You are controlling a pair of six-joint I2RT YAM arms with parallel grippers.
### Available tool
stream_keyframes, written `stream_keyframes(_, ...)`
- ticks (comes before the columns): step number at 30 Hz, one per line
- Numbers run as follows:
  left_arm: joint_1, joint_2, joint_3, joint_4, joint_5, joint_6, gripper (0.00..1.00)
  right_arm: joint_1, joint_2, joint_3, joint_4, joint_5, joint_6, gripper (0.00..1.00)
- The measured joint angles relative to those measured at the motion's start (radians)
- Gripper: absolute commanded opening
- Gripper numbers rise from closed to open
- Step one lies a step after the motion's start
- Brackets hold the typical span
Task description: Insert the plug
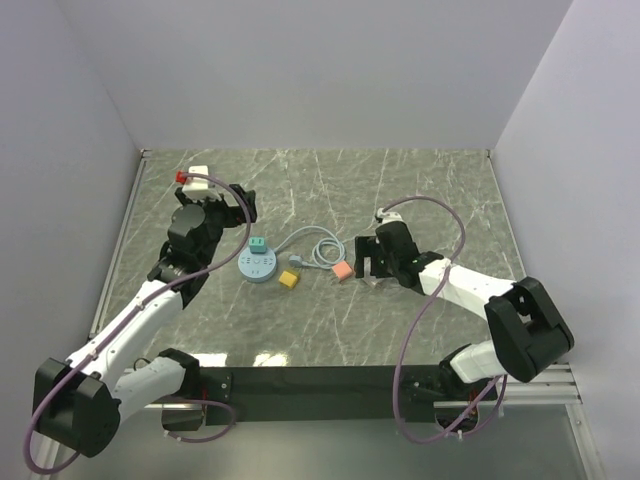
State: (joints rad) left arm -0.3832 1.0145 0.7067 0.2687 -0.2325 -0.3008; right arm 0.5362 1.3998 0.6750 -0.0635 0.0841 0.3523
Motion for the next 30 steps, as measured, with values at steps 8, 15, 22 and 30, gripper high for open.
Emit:
stream_keyframes(8, 0.000, -0.043, -0.008, -0.005, 0.000, 0.000, 0.99, -0.019, 0.081, 0.023, -0.076, -0.072, 0.009, 0.92)
stream_keyframes(15, 0.000, -0.055, -0.016, -0.005, 0.000, 0.000, 0.99, 0.005, 0.066, 0.028, -0.122, -0.098, 0.009, 0.91)
stream_keyframes(22, -0.001, -0.055, -0.016, -0.005, 0.003, 0.000, 0.99, 0.043, 0.079, 0.046, -0.155, -0.035, 0.026, 0.75)
stream_keyframes(30, -0.006, -0.056, -0.018, 0.000, 0.038, 0.001, 0.98, 0.075, 0.126, 0.097, -0.170, 0.046, 0.060, 0.46)
